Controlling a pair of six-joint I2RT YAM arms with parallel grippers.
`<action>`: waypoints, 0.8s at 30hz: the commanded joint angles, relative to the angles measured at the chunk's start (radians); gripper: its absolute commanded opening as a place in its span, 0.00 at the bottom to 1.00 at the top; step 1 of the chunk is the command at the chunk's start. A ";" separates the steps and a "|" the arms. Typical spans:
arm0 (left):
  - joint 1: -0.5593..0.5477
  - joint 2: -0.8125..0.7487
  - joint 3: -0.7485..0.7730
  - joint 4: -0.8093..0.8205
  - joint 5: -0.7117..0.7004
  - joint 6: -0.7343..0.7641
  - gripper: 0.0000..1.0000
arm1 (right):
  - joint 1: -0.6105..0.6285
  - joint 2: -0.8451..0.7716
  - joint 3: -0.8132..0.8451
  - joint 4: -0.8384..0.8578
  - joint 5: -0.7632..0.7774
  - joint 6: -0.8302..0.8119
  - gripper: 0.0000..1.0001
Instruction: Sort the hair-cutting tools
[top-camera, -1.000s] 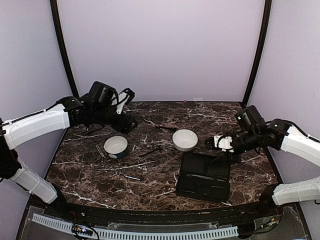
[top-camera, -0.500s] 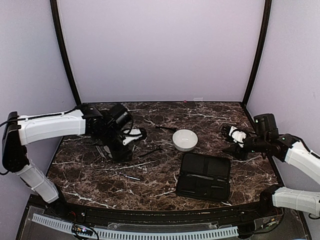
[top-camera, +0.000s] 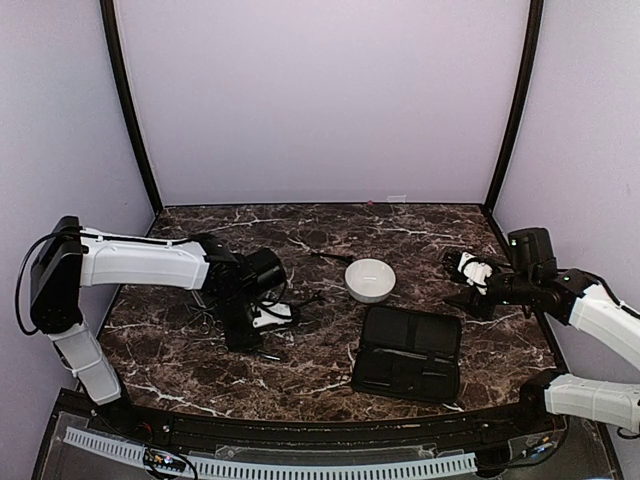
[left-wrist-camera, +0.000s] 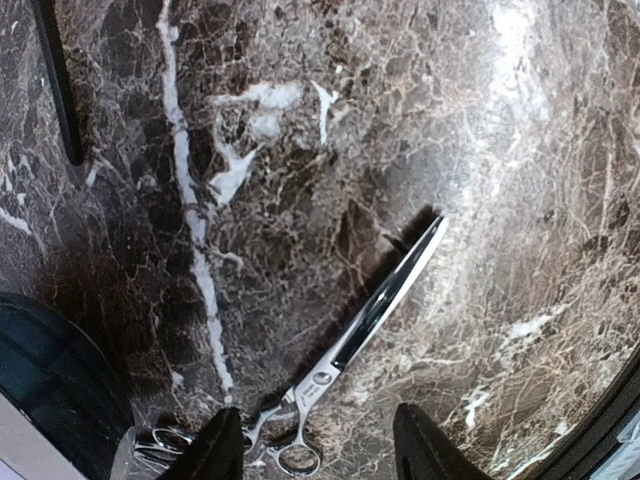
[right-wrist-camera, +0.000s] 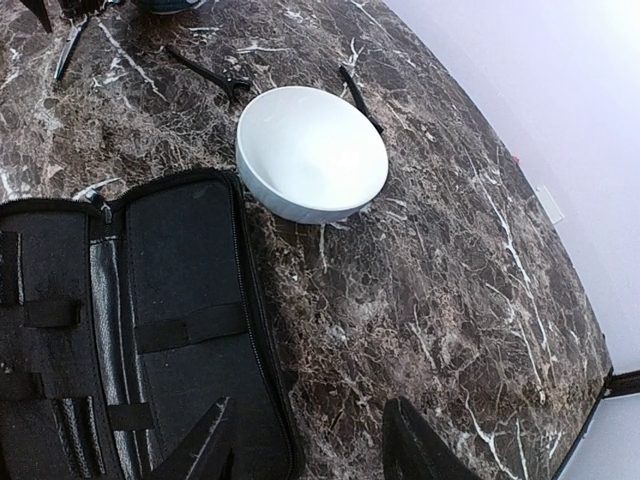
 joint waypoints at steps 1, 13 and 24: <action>-0.004 0.025 -0.021 0.048 -0.055 0.052 0.49 | -0.005 -0.011 -0.019 0.029 -0.005 -0.016 0.49; -0.014 0.093 0.003 0.039 0.099 0.094 0.41 | -0.005 -0.012 -0.034 0.040 0.007 -0.033 0.48; -0.033 0.196 0.053 0.058 0.107 0.099 0.23 | -0.003 -0.001 -0.040 0.042 0.008 -0.037 0.48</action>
